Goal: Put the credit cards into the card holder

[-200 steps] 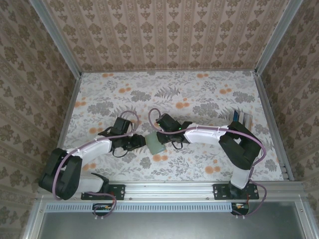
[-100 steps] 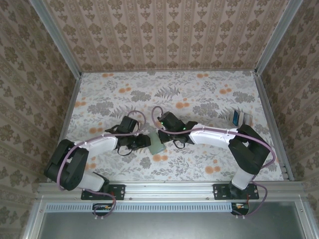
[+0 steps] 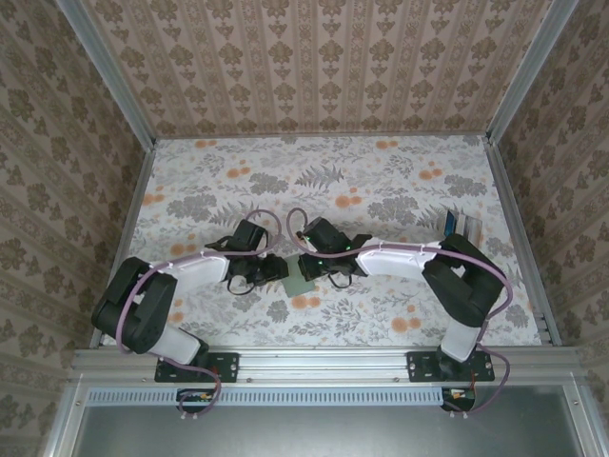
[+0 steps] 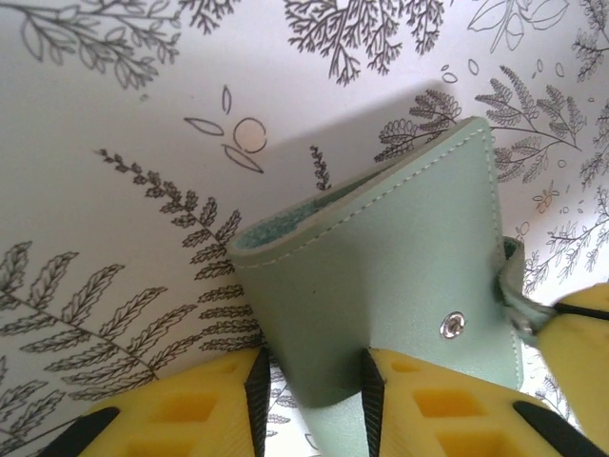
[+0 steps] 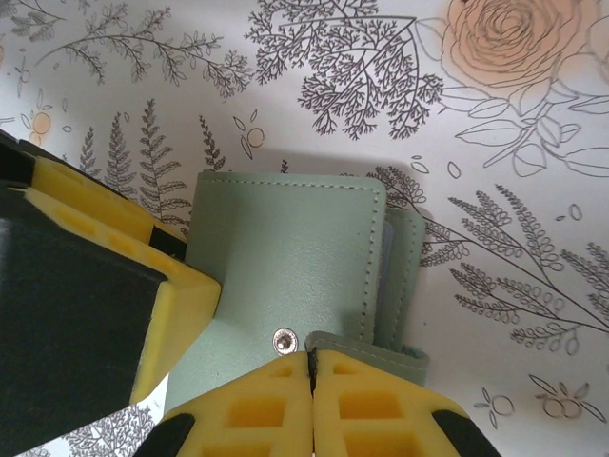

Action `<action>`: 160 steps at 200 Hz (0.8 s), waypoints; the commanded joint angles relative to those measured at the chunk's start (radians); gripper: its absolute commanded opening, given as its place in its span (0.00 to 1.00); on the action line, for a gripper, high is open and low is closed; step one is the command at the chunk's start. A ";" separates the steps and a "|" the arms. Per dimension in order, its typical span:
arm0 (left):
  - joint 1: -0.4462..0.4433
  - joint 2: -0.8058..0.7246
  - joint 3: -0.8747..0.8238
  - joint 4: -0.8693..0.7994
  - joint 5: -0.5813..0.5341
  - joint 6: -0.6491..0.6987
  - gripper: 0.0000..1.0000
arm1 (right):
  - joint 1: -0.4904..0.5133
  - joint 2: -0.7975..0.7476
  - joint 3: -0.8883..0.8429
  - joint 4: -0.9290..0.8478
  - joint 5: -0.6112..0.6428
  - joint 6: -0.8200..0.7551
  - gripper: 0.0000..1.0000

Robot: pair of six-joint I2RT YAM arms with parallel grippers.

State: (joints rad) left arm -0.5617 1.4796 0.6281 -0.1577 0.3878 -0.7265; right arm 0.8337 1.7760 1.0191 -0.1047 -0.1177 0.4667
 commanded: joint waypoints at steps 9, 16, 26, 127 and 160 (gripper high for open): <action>-0.001 0.021 0.003 0.011 -0.009 -0.010 0.32 | -0.005 0.058 0.034 0.028 -0.039 0.001 0.08; -0.002 0.019 -0.002 0.015 -0.009 -0.012 0.31 | -0.005 0.064 0.039 0.027 -0.045 0.001 0.08; -0.002 0.017 -0.015 0.037 -0.007 -0.022 0.30 | -0.004 0.068 0.042 0.027 -0.045 0.001 0.08; 0.000 0.031 -0.015 0.043 -0.004 -0.027 0.17 | -0.004 0.034 0.007 0.017 -0.050 -0.009 0.03; 0.000 0.047 -0.011 0.042 -0.002 -0.034 0.16 | -0.005 0.020 0.008 -0.002 -0.059 -0.025 0.03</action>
State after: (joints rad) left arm -0.5606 1.4925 0.6216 -0.1055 0.3874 -0.7486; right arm 0.8310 1.8194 1.0409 -0.0788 -0.1513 0.4660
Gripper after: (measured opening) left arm 0.164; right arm 0.060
